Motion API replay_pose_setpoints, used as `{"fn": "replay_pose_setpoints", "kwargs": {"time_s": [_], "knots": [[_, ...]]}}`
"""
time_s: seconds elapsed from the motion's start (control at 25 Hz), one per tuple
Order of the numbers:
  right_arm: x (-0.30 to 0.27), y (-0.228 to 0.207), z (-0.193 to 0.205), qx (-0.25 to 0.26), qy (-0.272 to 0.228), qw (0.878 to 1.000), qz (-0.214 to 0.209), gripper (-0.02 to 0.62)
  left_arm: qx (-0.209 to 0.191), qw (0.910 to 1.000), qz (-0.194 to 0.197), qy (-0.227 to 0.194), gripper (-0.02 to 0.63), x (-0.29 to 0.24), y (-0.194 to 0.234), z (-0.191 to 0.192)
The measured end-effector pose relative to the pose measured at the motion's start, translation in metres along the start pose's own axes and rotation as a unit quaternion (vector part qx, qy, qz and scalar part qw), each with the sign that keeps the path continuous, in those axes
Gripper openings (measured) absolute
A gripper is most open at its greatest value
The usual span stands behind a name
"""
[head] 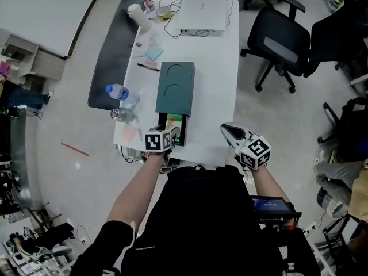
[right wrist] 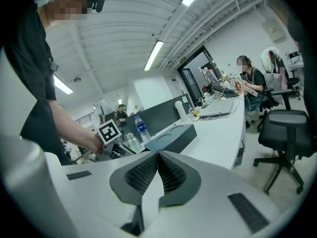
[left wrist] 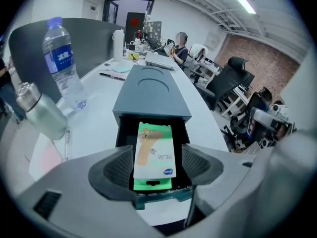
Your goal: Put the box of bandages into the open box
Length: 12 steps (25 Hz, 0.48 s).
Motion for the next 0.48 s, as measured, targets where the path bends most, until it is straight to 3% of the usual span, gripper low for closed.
{"fn": "replay_pose_setpoints", "kwargs": {"time_s": [0.12, 0.32, 0.48], "knots": [[-0.004, 0.004, -0.002, 0.006, 0.005, 1.0, -0.012, 0.028, 0.015, 0.9996, 0.0, -0.023, 0.296, 0.013, 0.002, 0.004], [-0.016, 0.014, -0.006, 0.018, 0.01, 0.999, -0.036, 0.028, 0.039, 0.9949, 0.003, -0.093, 0.193, 0.04, 0.006, 0.011], [-0.026, 0.024, -0.015, 0.029, 0.01, 0.998, -0.058, 0.028, 0.034, 0.9857, 0.004, -0.165, 0.104, 0.072, 0.006, 0.008]]}}
Point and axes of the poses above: the fingertips, and each gripper's own axes: x backward along the fingers, y to its left, z out of its underside, the point moved 1 cm from there along x, backward along the fingers, and after that the axes turned 3 degrees about -z, right-handed, at the moved point
